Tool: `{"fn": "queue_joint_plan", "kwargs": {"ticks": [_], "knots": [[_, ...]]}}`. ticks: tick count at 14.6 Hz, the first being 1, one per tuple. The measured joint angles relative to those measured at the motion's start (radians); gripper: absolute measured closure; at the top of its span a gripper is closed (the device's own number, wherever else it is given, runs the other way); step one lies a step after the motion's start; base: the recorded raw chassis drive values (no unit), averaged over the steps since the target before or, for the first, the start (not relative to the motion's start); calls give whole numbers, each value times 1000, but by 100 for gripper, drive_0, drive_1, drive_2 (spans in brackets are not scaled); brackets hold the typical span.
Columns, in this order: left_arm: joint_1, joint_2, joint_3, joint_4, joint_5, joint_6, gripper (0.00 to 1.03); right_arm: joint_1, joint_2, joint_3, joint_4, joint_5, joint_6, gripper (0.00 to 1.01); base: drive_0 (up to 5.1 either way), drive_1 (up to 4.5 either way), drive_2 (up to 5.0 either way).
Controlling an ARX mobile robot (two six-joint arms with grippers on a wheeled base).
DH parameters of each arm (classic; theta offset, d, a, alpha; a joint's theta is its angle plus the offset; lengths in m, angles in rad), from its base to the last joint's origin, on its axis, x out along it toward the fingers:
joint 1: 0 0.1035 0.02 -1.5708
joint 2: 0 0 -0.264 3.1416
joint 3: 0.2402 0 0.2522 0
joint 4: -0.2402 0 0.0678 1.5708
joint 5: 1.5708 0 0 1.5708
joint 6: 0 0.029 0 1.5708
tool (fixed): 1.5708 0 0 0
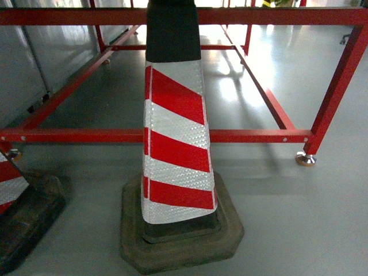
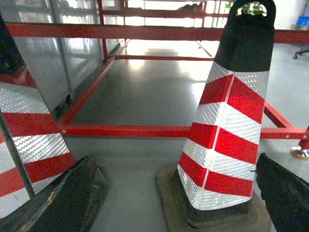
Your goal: Pick blue part to blue bin on bottom shelf
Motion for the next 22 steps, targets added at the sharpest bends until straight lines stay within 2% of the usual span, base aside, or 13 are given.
{"fn": "queue_joint_plan", "kwargs": {"ticks": [22], "knots": [[0, 0, 0, -1, 0, 0, 5, 0, 0, 0, 0, -1, -1, 3, 0, 0, 0]]}}
